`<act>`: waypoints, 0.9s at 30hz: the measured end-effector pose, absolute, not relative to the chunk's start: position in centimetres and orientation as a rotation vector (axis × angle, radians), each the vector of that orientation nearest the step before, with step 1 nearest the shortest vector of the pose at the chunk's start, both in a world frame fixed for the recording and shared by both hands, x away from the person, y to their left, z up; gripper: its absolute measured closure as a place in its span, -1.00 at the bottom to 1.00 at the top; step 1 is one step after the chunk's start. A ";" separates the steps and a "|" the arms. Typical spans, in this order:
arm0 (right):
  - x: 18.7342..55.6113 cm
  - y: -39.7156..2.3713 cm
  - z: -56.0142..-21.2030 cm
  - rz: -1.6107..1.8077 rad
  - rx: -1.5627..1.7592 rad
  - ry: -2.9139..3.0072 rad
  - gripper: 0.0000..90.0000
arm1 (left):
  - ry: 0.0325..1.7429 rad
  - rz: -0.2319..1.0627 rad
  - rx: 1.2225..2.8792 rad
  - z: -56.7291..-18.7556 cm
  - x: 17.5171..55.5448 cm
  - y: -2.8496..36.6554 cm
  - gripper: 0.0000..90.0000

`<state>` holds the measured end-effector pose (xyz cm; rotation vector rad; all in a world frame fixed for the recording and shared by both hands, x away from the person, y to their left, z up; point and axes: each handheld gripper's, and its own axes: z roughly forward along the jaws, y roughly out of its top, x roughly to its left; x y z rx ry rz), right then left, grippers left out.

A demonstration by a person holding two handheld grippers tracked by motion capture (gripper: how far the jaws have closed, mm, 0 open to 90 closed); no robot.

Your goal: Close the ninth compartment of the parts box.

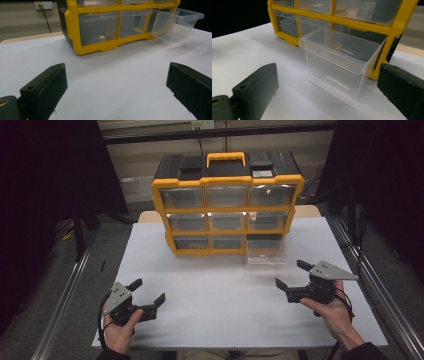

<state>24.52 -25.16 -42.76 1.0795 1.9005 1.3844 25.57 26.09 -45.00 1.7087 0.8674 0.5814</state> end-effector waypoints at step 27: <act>26.8 -23.6 -43.3 1.422 1.046 1.992 0.07 | 0.871 0.583 1.709 -44.9 25.6 26.2 -0.94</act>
